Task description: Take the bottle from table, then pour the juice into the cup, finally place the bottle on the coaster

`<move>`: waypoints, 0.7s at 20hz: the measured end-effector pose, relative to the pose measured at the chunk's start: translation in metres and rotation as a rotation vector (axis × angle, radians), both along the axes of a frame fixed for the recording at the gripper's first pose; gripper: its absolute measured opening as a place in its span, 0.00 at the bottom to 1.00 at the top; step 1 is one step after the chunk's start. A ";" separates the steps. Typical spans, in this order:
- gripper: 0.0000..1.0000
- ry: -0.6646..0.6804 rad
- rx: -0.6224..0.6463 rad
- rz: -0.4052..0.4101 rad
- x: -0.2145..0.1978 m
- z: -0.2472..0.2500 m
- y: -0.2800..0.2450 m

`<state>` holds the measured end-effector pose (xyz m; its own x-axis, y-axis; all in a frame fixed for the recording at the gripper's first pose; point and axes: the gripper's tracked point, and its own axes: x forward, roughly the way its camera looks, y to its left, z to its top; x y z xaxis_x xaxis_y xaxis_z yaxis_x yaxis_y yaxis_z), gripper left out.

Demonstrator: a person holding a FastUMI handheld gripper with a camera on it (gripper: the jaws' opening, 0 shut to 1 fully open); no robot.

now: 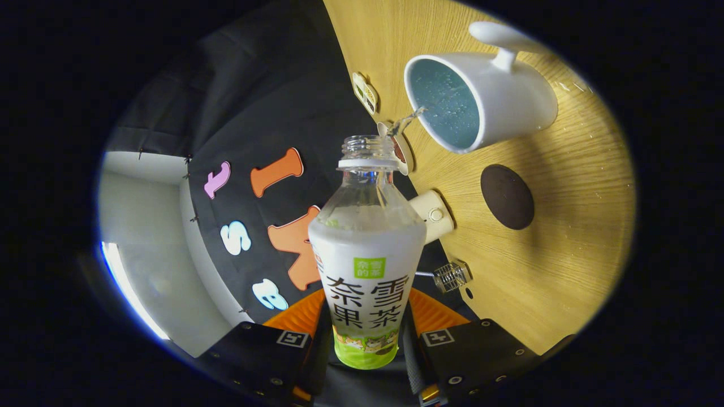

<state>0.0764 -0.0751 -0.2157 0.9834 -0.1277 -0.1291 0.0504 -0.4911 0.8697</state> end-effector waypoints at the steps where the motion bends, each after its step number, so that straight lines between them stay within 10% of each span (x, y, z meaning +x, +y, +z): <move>1: 0.58 -0.002 0.008 -0.005 0.001 0.000 0.000; 14: 0.58 -0.018 0.145 -0.078 0.005 0.005 -0.002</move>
